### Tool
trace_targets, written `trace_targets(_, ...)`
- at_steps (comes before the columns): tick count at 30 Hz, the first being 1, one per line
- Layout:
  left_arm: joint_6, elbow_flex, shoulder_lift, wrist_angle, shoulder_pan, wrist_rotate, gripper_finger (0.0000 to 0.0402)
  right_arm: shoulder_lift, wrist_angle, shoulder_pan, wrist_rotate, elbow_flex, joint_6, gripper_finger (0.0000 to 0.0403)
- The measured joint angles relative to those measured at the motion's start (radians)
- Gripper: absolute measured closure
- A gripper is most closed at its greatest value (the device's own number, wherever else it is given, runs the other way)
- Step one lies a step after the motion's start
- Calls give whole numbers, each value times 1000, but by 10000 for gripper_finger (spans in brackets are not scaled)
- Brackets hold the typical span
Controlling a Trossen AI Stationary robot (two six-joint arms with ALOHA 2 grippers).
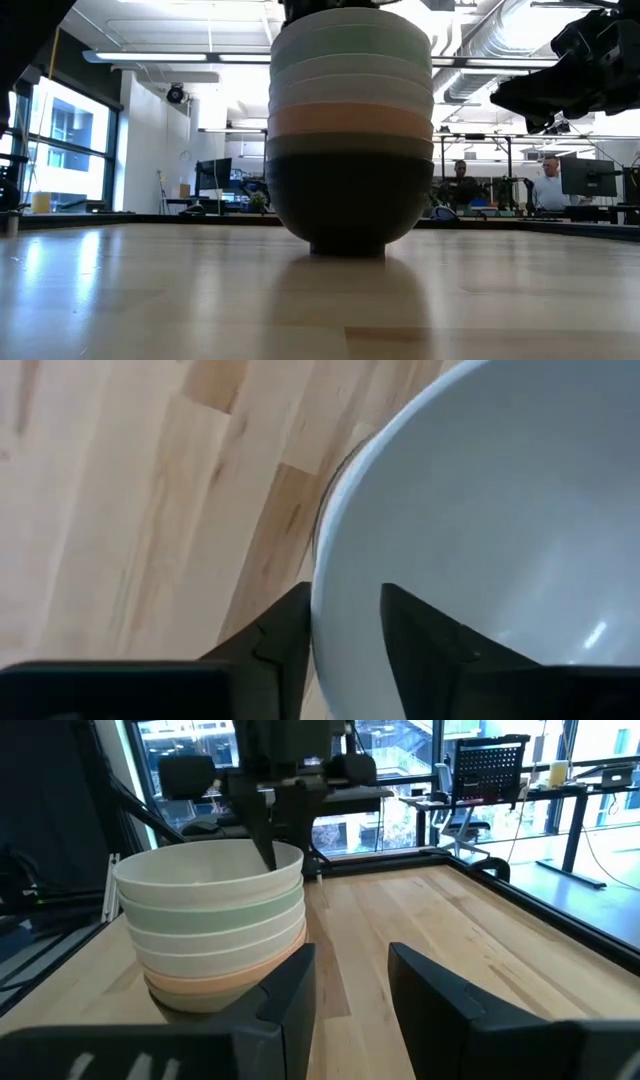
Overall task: Nest bowls inside each other
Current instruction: Stack the white bowl on the green bowl, then return to Home Position
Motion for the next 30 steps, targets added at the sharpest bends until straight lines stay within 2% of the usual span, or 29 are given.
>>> trace_targets(11, -24, 1, -99, -27, 7, -93, 275, 0, -1, 0, 0, 0, -1, 286)
trace_targets(17, 19, 1, -220, 9, -27, -255, 275, 0, -7, 0, 0, 0, 1, 286)
trace_targets(24, 136, 0, -375, 133, -76, -454, 274, 1, 4, 0, -8, 0, 11, 286)
trace_targets(30, 306, -103, -492, 322, -118, -485, 274, -1, -2, 0, -18, 0, 41, 286)
